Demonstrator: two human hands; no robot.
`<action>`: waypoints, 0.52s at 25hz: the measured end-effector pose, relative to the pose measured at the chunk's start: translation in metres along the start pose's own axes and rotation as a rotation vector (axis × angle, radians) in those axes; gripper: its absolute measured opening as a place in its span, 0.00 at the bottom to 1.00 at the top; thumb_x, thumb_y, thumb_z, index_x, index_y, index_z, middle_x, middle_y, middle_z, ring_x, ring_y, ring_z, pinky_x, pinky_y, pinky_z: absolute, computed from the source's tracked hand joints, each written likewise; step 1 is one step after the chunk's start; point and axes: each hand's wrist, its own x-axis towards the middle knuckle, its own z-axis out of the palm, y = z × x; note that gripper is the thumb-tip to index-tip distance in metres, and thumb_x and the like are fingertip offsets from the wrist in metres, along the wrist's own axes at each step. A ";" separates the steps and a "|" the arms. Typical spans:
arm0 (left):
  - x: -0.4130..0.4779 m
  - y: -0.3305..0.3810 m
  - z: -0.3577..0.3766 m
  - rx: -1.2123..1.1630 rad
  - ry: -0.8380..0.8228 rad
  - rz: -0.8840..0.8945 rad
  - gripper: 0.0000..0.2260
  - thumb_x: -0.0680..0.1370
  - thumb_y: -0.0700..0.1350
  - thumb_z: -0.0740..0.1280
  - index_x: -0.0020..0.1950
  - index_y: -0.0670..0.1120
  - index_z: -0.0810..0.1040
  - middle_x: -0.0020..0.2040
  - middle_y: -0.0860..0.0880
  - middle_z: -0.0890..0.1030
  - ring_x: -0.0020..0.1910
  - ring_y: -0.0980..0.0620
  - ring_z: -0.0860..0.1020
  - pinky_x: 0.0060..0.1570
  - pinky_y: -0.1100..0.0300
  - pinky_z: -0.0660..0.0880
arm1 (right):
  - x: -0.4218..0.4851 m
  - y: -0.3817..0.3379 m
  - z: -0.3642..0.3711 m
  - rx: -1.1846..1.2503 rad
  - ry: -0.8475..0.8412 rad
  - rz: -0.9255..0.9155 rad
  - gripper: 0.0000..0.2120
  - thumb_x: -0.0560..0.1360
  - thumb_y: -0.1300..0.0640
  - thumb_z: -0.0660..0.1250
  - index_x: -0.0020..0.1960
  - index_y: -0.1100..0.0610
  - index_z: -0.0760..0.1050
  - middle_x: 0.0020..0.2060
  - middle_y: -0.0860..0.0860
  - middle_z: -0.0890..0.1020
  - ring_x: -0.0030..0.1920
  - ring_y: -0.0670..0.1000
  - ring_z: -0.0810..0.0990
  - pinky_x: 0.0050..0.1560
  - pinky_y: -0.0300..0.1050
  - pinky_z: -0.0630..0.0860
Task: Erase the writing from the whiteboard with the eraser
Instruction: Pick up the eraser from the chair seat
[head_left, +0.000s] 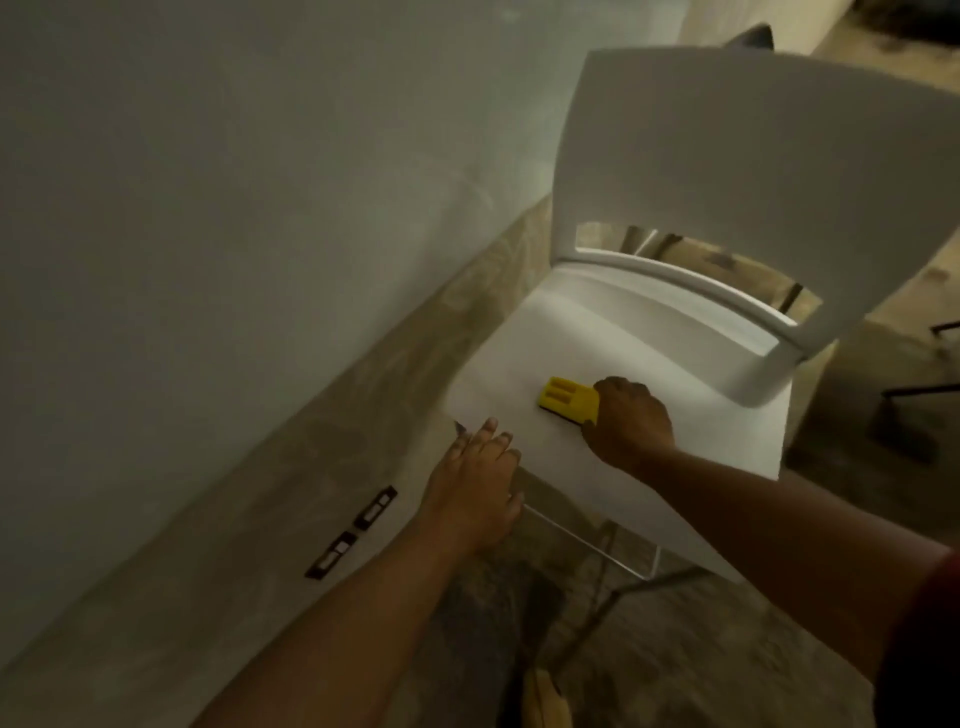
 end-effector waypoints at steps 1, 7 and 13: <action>0.007 0.004 0.009 0.004 -0.026 0.005 0.27 0.82 0.54 0.58 0.79 0.47 0.61 0.83 0.48 0.57 0.83 0.49 0.46 0.81 0.49 0.46 | 0.008 0.019 0.012 -0.024 -0.025 0.043 0.27 0.73 0.48 0.68 0.69 0.57 0.69 0.67 0.57 0.74 0.64 0.61 0.73 0.59 0.53 0.73; 0.027 0.004 0.026 -0.467 0.100 -0.290 0.31 0.80 0.54 0.64 0.80 0.48 0.59 0.81 0.47 0.64 0.81 0.47 0.58 0.78 0.49 0.60 | 0.023 0.036 0.043 0.082 -0.075 0.160 0.27 0.72 0.44 0.69 0.66 0.56 0.71 0.58 0.58 0.75 0.58 0.61 0.75 0.53 0.54 0.76; -0.021 -0.035 -0.014 -1.496 0.338 -0.872 0.27 0.73 0.62 0.71 0.66 0.47 0.75 0.63 0.46 0.79 0.63 0.46 0.77 0.65 0.49 0.73 | -0.033 -0.095 0.022 0.878 -0.398 0.054 0.12 0.72 0.50 0.72 0.51 0.56 0.81 0.41 0.53 0.82 0.41 0.51 0.80 0.46 0.51 0.78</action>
